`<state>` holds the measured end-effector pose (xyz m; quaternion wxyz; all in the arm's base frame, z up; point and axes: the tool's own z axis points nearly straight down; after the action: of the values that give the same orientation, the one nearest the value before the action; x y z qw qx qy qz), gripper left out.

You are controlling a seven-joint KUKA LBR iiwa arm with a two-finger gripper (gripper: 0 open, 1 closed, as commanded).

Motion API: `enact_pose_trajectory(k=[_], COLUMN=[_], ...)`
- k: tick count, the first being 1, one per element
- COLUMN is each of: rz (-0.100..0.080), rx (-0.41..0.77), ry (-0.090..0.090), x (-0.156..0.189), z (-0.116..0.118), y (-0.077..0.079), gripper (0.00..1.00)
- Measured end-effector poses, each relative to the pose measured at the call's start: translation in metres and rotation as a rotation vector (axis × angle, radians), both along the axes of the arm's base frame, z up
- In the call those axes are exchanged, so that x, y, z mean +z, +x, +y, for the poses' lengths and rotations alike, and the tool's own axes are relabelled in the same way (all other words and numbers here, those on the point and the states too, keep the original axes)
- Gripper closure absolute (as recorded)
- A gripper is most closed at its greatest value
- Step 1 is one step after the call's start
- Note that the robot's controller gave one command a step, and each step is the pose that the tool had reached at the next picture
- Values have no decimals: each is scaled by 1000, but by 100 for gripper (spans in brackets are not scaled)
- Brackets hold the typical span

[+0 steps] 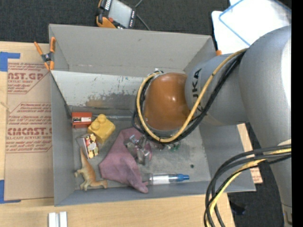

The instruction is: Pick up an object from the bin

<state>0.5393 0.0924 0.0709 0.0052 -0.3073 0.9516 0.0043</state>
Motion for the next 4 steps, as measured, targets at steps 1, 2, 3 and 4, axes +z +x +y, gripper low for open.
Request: enact_pose_trajectory(k=[1, 2, 3, 4], rz=[0, 0, 5, 5], rx=[0, 0, 0, 0], ry=[0, 0, -2, -2], x=[0, 0, -1, -1], z=[0, 0, -1, -1], y=[0, 0, -1, -1], gripper=[100, 100, 0, 0])
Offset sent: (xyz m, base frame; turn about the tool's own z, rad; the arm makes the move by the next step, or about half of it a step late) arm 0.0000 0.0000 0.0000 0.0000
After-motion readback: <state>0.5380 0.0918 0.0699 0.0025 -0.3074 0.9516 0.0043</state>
